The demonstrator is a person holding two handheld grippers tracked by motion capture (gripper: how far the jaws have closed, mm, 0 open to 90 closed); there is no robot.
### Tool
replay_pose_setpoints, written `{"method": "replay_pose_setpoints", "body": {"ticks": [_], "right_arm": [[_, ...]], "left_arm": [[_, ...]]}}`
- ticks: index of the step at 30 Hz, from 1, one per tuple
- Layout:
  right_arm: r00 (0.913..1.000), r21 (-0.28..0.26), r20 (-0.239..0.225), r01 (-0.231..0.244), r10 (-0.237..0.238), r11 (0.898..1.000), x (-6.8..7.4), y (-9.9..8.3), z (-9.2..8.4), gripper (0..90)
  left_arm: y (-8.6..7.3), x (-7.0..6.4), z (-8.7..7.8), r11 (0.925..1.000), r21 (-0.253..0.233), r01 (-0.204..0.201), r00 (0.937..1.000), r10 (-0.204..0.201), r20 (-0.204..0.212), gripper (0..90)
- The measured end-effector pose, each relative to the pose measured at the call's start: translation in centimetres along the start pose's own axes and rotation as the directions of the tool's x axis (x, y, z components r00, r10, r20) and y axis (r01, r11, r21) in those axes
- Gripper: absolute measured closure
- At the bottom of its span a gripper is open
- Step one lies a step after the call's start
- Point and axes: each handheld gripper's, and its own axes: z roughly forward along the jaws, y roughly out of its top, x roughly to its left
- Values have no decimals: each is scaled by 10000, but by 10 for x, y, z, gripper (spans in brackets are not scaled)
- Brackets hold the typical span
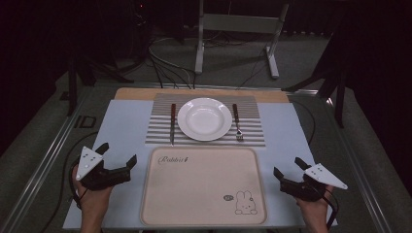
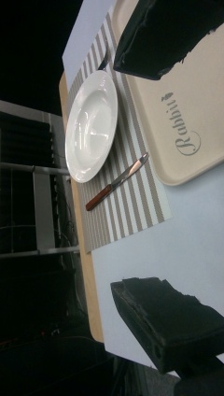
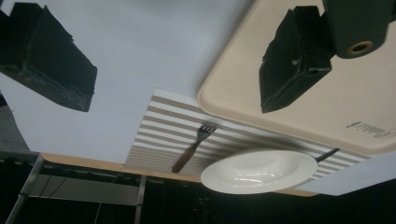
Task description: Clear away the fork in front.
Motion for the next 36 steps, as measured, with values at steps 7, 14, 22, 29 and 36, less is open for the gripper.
{"method": "replay_pose_setpoints", "body": {"ticks": [7, 14, 22, 29, 36], "right_arm": [[9998, -108, -68, -161, 160, 9998, 0, 0, 0, 114], [9995, -135, -69, -304, 303, 9994, 2, 3, 0, 113], [9999, -34, -146, -35, 35, 10000, 8, 18, 6, 115], [10000, -137, -78, 22, -23, 9999, 4, 34, 8, 115], [9998, -340, -68, -204, 201, 9992, 0, 46, 9, 115]], "left_arm": [[-3, 1, 1, 9999, 0, 104, 9999, -104, -13, 0], [-5, 4, 2, 9999, 16, 149, 9998, -148, -165, 0], [-5, 7, -1, 9999, 12, 151, 9994, -151, -303, 0], [-6, 6, 0, 10000, 36, 68, 9993, -67, -356, 0], [-6, 4, 2, 9999, 101, -35, 9994, 39, -352, 0]]}}
